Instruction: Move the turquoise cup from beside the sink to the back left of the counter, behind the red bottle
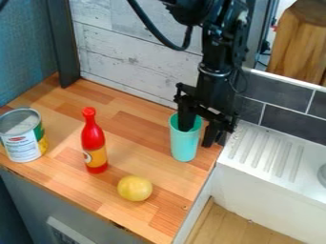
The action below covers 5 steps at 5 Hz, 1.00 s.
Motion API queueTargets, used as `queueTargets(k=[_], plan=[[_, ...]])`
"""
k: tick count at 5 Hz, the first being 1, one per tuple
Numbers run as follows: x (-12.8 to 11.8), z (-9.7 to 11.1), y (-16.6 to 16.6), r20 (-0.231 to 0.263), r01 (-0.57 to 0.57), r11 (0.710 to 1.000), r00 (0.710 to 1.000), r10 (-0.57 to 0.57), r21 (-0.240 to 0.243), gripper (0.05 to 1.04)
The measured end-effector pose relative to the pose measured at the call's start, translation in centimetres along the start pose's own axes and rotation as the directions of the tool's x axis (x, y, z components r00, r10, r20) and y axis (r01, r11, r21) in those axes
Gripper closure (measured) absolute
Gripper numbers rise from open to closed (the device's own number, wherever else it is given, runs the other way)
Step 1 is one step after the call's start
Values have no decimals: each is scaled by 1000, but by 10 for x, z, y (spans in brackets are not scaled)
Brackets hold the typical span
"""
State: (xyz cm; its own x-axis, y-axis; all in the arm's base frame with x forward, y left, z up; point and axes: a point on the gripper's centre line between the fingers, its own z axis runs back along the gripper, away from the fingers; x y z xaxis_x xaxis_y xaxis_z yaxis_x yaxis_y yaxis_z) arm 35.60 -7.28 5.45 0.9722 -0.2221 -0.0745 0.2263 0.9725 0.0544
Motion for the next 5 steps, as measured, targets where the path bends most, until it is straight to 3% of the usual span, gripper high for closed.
queueTargets(k=[2, 3, 4, 5], plan=[[-4, 1, 3, -32, 4, 1000, 999, -4, 16, 844], [-5, 0, 1, -35, 11, 1000, 999, -11, 5, 974], [-13, 7, 4, -51, 12, 1000, 999, -13, -2, 998], [-24, 41, 31, 18, -54, 999, 998, 54, -7, 998]])
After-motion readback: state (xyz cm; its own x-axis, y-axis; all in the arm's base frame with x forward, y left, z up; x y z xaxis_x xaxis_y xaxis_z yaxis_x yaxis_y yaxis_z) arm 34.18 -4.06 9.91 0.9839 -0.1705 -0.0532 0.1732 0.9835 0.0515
